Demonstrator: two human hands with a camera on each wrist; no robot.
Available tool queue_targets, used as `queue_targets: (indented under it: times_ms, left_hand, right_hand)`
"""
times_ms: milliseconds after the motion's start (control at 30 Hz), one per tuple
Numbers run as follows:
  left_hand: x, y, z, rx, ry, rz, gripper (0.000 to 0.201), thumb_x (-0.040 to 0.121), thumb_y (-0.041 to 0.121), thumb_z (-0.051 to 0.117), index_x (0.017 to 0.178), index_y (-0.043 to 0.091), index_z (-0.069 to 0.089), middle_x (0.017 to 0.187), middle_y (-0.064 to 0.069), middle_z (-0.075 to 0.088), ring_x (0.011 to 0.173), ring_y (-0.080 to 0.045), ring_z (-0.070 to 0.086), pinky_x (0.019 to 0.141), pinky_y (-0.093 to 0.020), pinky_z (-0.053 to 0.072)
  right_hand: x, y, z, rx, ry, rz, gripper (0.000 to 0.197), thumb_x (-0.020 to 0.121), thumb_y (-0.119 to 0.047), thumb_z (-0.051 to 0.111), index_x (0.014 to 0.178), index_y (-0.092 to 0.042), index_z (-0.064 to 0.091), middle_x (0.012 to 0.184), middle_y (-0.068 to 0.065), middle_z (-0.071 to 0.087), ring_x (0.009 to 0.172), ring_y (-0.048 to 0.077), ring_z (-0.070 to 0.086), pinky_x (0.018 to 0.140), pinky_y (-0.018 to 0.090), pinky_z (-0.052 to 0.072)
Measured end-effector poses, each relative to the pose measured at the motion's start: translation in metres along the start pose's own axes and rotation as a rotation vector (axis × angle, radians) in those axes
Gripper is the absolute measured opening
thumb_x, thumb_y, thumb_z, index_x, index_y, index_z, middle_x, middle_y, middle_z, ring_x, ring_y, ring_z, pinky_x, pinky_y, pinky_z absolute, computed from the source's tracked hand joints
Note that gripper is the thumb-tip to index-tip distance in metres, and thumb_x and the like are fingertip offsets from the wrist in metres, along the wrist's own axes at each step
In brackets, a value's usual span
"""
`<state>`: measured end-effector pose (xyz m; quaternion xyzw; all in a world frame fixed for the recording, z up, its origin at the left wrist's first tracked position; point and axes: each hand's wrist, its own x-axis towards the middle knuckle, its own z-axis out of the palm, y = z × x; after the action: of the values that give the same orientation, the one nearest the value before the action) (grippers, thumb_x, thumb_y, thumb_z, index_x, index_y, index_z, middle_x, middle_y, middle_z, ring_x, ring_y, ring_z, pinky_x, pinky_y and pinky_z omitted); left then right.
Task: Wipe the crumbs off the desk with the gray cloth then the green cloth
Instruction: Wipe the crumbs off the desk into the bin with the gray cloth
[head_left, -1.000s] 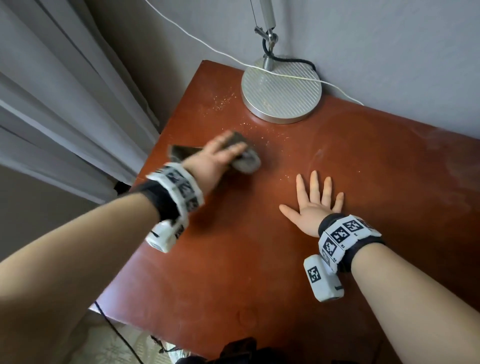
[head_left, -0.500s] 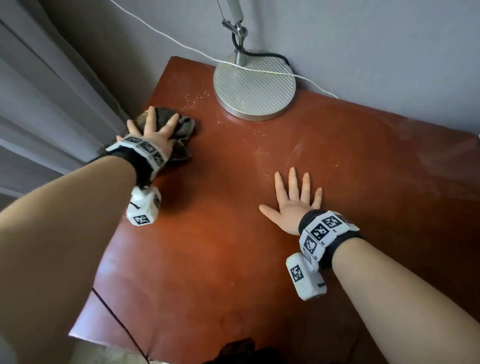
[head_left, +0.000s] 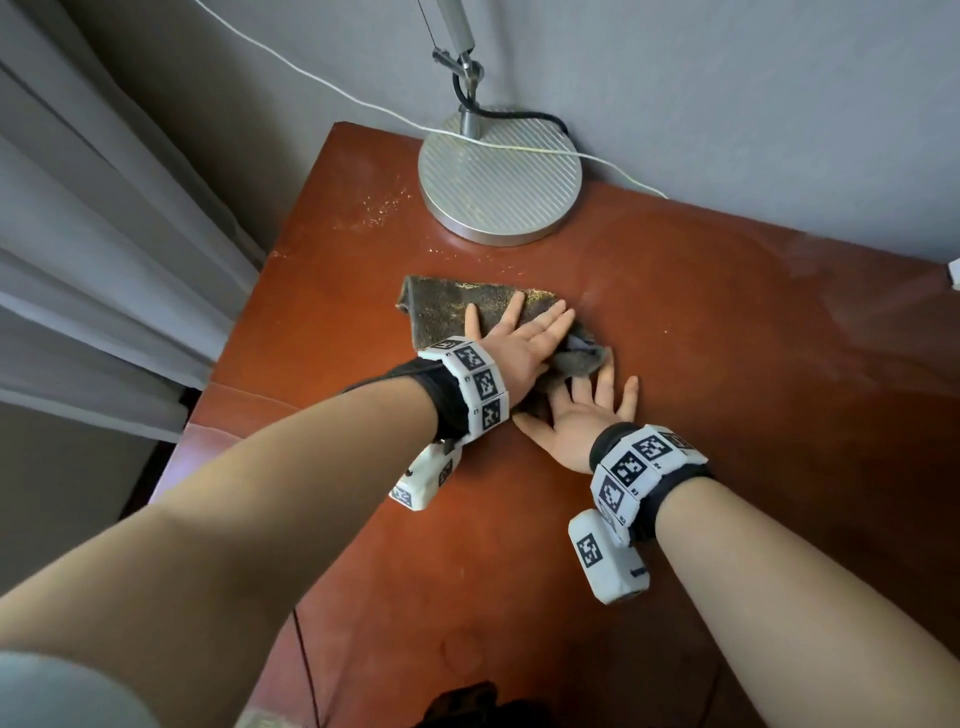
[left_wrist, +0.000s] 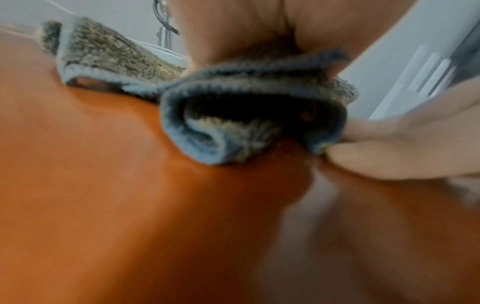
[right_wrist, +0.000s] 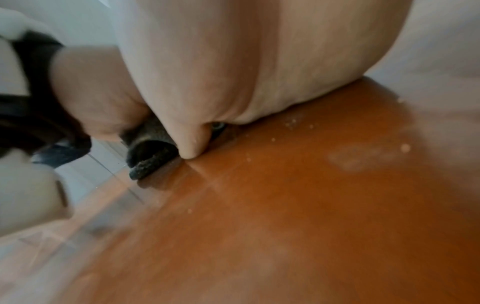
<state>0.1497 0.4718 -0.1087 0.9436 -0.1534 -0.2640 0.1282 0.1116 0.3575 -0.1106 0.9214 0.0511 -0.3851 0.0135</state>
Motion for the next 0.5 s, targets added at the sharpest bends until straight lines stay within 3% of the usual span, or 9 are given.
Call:
queue_targets:
  times_ms: [100,267,400,500]
  left_hand:
    - [0.015,-0.015,-0.002,0.185,-0.008,-0.049,0.065,0.1,0.021,0.03,0.147,0.036,-0.011,0.153,0.02,-0.02,0.144,-0.017,-0.015,0.112,-0.061,-0.004]
    - [0.021,-0.055,-0.021,0.12,0.088,-0.132,0.061,0.1,0.027,0.033,0.148,0.038,-0.003,0.155,0.017,-0.014,0.145,-0.015,-0.01,0.113,-0.057,-0.004]
    - [0.018,-0.084,-0.028,0.071,0.185,-0.18,0.058,0.099,0.031,0.035,0.148,0.038,0.005,0.157,0.012,-0.007,0.145,-0.016,-0.005,0.113,-0.054,-0.004]
    - [0.017,-0.094,-0.031,0.044,0.207,-0.199,0.057,0.099,0.033,0.037,0.148,0.039,0.008,0.158,0.008,-0.006,0.145,-0.016,-0.005,0.113,-0.052,-0.005]
  right_hand:
    - [0.001,0.0,0.0,-0.005,-0.001,0.01,0.075,0.089,-0.067,0.018,0.148,-0.03,-0.01,0.153,0.001,-0.03,0.138,0.031,-0.033,0.112,0.055,-0.015]
    - [0.003,0.0,0.0,0.012,-0.001,0.001,0.079,0.09,-0.065,0.021,0.143,-0.031,-0.025,0.148,0.0,-0.039,0.138,0.03,-0.033,0.112,0.055,-0.013]
    - [-0.001,0.0,-0.005,0.028,-0.028,-0.008,0.078,0.091,-0.063,0.023,0.144,-0.031,-0.024,0.149,0.0,-0.038,0.138,0.031,-0.032,0.112,0.055,-0.012]
    - [0.002,0.001,-0.027,0.158,0.044,-0.02,0.073,0.092,-0.058,0.032,0.147,-0.036,-0.009,0.155,-0.003,-0.024,0.143,0.027,-0.022,0.115,0.052,-0.006]
